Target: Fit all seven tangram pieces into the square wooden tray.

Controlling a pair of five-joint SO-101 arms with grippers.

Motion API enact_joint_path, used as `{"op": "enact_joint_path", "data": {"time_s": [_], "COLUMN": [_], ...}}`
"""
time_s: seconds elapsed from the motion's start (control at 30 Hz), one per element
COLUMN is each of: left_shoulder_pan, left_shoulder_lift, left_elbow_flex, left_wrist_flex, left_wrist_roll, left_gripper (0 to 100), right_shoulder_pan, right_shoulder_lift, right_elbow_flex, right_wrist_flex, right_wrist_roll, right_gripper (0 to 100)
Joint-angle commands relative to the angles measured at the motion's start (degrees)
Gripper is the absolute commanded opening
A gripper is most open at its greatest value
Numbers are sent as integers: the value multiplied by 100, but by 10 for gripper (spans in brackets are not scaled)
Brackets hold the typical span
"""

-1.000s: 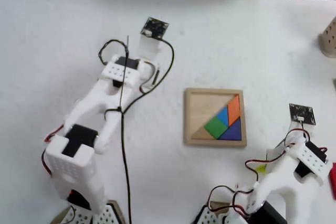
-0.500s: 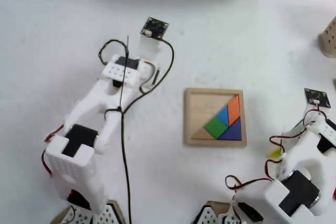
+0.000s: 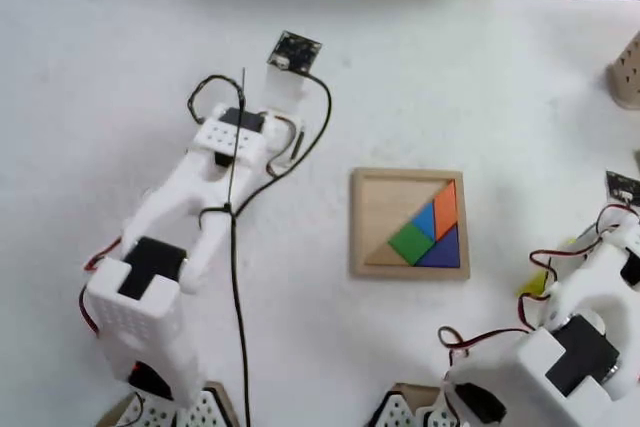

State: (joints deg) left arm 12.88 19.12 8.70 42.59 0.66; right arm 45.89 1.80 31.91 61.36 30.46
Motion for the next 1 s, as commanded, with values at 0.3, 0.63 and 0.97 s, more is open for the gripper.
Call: {"op": "enact_joint_path", "data": {"time_s": [0.3,0.63,0.97], "left_shoulder_pan": [-57,-57,-57], "left_shoulder_lift": [-66,-57,-57], "left_elbow_flex": [-18,-26,-18], "left_wrist_flex": [-202,-202,-202], "left_wrist_roll": [-167,-167,-167], "left_gripper": [24,24,24], "right_shoulder_pan": [-215,-365,-664], "right_shoulder_lift": [-136,-1103,-549], "right_elbow_flex": [202,237,554], "right_wrist_flex": [-558,-163,-1138], "right_wrist_roll": [-668,-1301,-2075], "right_gripper": [294,294,294]}}
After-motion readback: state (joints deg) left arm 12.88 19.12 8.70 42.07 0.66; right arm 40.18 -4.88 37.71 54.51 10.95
